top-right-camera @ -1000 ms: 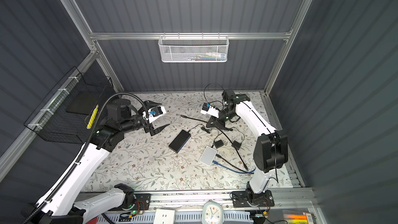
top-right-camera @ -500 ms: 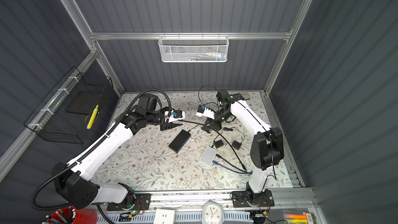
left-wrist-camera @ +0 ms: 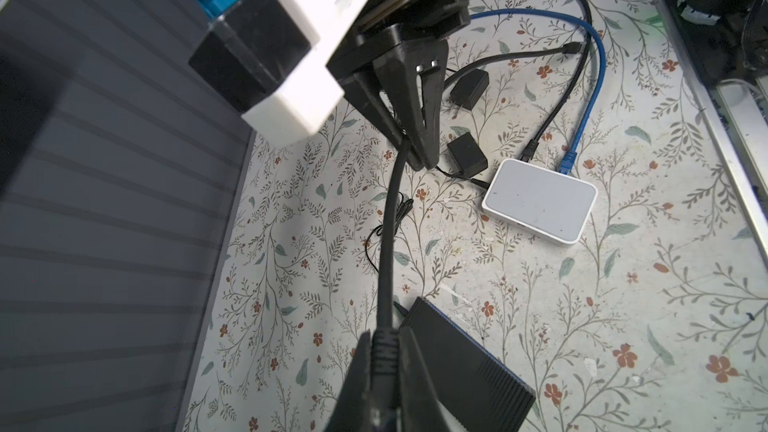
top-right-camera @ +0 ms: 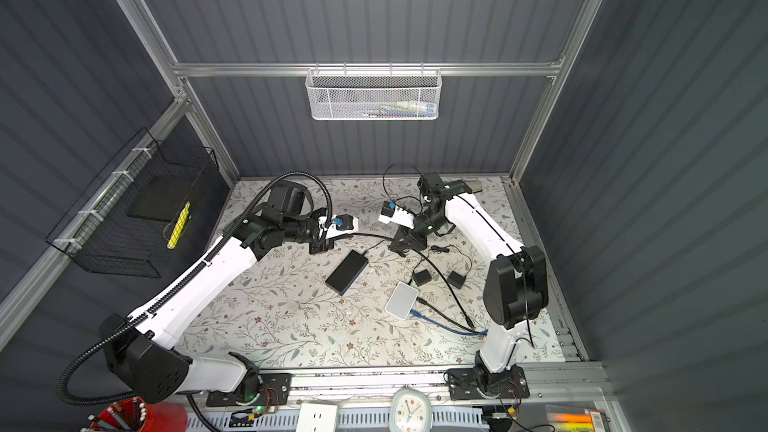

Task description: Insert the plug into the switch port

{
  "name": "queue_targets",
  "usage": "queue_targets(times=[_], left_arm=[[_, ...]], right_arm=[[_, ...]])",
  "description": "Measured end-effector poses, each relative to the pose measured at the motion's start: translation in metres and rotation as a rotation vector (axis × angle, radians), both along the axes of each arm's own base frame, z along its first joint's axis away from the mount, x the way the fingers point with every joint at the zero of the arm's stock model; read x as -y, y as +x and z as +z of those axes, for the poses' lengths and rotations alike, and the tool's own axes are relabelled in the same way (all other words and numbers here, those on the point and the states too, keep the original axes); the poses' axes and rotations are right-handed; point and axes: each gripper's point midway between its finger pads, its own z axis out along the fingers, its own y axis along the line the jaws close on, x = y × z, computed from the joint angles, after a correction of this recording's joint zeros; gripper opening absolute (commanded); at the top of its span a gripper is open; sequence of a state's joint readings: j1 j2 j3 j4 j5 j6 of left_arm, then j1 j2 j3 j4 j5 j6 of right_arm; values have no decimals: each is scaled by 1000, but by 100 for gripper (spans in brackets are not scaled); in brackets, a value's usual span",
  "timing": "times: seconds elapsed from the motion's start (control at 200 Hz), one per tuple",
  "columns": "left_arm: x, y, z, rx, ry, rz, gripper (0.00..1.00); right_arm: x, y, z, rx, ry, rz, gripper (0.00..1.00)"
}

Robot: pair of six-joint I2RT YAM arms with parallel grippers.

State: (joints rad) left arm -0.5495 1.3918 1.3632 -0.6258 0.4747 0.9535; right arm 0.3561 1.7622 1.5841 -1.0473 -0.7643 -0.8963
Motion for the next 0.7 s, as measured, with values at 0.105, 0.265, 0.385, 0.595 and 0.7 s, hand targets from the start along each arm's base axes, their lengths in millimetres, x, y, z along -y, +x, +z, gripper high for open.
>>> queue_targets(times=[0.105, 0.265, 0.385, 0.595, 0.7], left_arm=[[0, 0, 1, -83, -34, 65, 3], [0, 8, 16, -352, -248, 298, 0], [10, 11, 26, -677, -450, 440, 0], [38, 13, 12, -1150, -547, 514, 0], [39, 5, 13, -1218, -529, 498, 0]], right_arm=[[8, 7, 16, 91, 30, -126, 99], [57, 30, 96, 384, 228, -472, 99], [72, 16, 155, 584, 527, -602, 99], [1, -20, 147, 690, 625, -262, 98], [-16, -8, 113, 675, 531, -153, 90]])
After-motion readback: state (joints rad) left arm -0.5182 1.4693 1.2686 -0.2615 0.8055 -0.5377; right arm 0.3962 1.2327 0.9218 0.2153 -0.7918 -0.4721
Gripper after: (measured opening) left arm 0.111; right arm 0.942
